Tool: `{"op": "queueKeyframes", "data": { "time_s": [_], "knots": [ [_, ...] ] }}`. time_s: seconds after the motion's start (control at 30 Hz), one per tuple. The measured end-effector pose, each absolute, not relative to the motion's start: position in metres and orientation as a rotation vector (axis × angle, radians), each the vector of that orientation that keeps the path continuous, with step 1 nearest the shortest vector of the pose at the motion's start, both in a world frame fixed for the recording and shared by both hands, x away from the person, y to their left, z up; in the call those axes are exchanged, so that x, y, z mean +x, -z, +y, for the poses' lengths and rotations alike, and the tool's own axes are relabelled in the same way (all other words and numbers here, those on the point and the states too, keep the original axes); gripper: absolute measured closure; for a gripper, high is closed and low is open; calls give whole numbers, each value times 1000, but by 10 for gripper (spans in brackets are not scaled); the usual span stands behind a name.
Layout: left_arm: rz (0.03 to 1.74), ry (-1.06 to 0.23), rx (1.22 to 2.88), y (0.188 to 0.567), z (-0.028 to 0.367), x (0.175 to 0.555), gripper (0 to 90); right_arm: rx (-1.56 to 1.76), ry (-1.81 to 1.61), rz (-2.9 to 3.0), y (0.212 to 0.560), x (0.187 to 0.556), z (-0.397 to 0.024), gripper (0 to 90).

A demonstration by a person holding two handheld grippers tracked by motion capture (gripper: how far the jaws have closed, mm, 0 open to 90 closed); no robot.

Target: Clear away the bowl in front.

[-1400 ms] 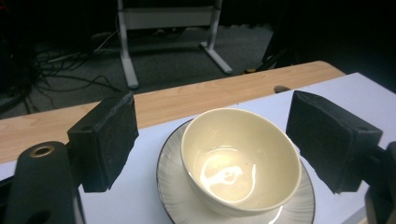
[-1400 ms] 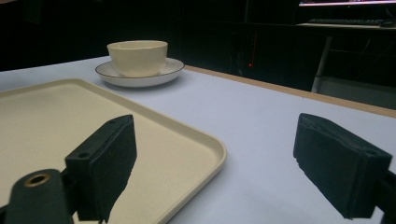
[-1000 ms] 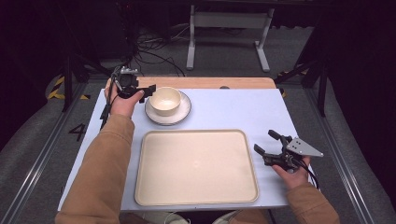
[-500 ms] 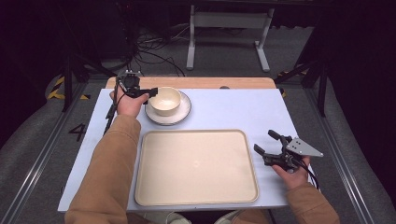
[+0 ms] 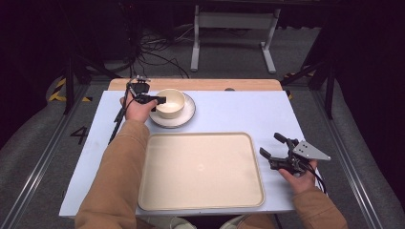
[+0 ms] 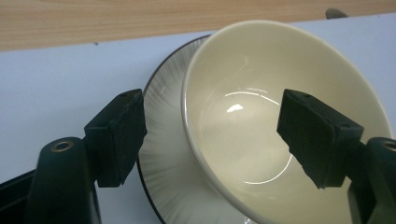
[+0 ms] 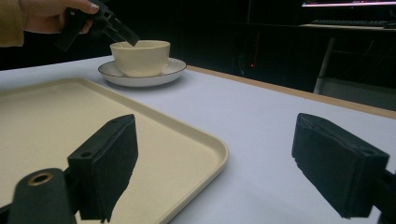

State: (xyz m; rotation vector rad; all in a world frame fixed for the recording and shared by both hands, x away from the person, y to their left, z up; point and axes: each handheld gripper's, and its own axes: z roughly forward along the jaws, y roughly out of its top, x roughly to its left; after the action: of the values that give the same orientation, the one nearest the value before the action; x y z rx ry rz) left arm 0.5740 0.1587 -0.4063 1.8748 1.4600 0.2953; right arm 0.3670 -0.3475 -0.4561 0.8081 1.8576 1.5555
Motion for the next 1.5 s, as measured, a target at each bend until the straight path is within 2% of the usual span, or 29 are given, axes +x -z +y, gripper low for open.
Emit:
{"op": "queueKeyframes", "data": {
  "time_s": [0.23, 0.5, 0.63, 0.8, 0.93, 1.03, 1.5],
  "knots": [
    [1520, -298, 1897, 419, 152, 578, 244, 807, -1558, 1857, 456, 367, -348, 149],
    [1532, -266, 1890, 424, 145, 579, 347, 799, -1558, 1854, 456, 366, -347, 150],
    [1555, -260, 1894, 424, 144, 578, 359, 799, -1560, 1853, 456, 366, -347, 151],
    [1572, -243, 1895, 423, 142, 577, 491, 803, -1559, 1853, 456, 366, -347, 152],
    [1614, -228, 1906, 423, 143, 577, 525, 803, -1558, 1853, 456, 366, -347, 153],
    [1648, -226, 1909, 424, 143, 577, 606, 805, -1558, 1852, 456, 366, -348, 155],
    [1752, -279, 1829, 421, 140, 575, 799, 806, -1559, 1849, 456, 367, -348, 163]
  ]
}}
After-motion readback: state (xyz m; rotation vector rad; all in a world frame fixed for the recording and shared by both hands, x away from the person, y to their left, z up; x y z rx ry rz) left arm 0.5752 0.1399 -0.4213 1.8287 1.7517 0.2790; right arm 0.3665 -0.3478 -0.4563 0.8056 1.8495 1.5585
